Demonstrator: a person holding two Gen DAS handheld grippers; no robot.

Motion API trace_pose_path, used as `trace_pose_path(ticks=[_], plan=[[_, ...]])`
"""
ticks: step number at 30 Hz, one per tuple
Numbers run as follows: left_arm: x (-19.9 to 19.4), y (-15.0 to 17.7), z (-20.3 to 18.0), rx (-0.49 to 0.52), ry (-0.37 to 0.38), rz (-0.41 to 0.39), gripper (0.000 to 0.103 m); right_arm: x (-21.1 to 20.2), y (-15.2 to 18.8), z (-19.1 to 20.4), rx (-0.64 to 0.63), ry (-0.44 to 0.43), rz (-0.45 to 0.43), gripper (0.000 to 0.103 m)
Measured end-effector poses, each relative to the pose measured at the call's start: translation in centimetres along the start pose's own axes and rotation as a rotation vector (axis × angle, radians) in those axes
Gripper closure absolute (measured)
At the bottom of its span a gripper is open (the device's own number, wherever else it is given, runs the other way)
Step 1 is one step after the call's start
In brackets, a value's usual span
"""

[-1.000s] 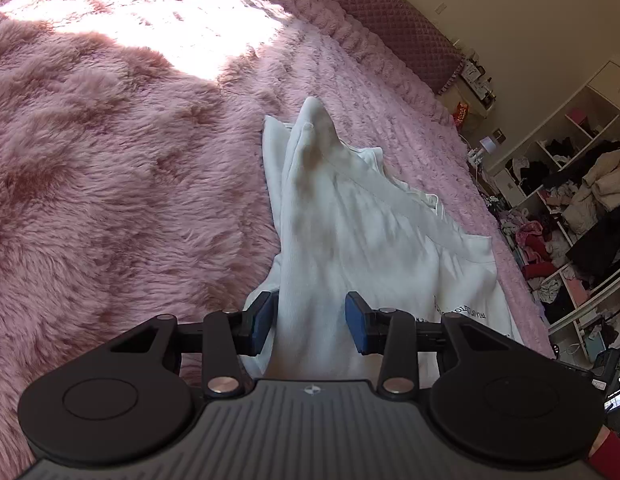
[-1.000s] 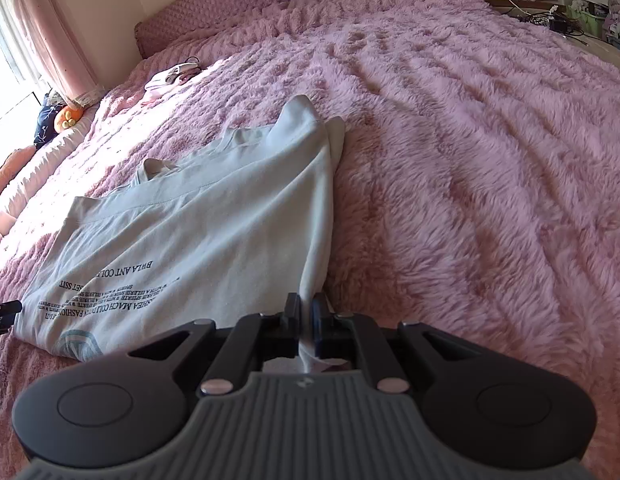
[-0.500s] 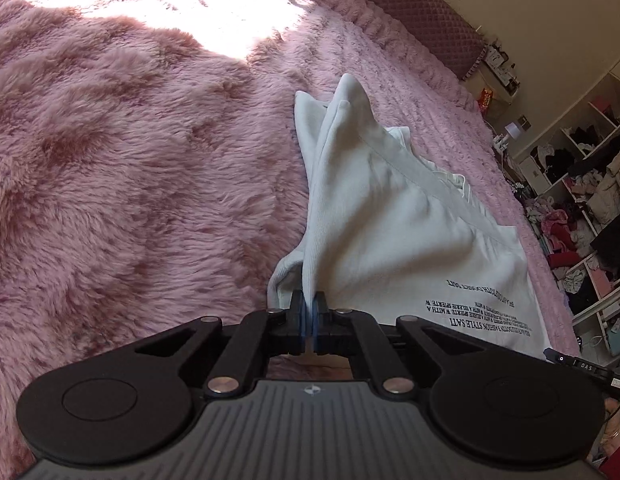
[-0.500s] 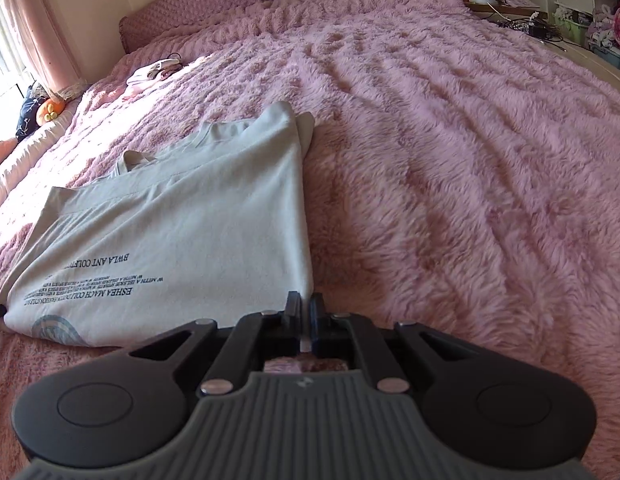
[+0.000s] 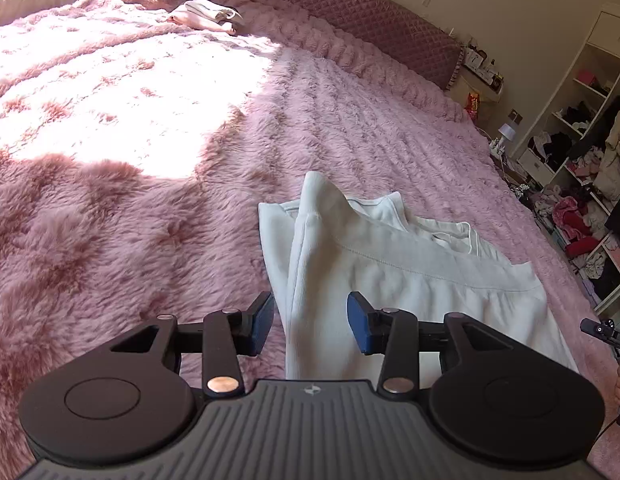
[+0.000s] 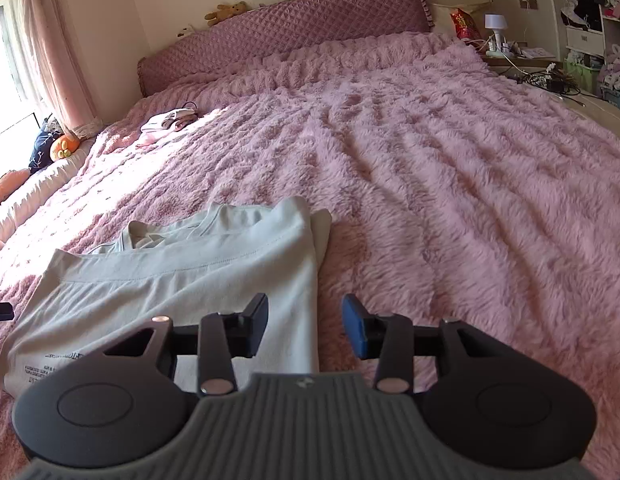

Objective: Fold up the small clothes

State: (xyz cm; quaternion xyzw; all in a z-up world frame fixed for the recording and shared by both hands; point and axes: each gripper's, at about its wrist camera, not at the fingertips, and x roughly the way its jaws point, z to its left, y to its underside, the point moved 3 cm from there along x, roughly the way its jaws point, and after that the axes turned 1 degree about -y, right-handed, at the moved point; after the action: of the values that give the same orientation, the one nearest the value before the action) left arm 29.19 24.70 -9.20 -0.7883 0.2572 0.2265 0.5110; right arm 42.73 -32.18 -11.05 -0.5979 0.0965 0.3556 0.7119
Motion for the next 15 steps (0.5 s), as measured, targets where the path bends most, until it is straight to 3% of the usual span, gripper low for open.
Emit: trace_pose_path(ticks=[4,12,14,15], plan=[[4.2,-2.3,-1.0,0.037,-0.034,-0.027,0.049,5.0,-3.6,1.4,-0.074,0.025,-0.036,0.051],[7.8,-2.5,-2.0,0.082,-0.025,-0.011,0.049,13.1,-5.9,2.4,-0.139,0.069,0.006,0.050],[8.2,-2.9,-1.9,0.089,-0.007,-0.018,0.052,14.3,-5.8,2.5,-0.147,0.059,0.017,0.053],[8.4,-3.1,-1.9,0.099,-0.007,-0.026,0.057,14.6,-5.7,2.7,-0.155,0.054,0.026,0.073]])
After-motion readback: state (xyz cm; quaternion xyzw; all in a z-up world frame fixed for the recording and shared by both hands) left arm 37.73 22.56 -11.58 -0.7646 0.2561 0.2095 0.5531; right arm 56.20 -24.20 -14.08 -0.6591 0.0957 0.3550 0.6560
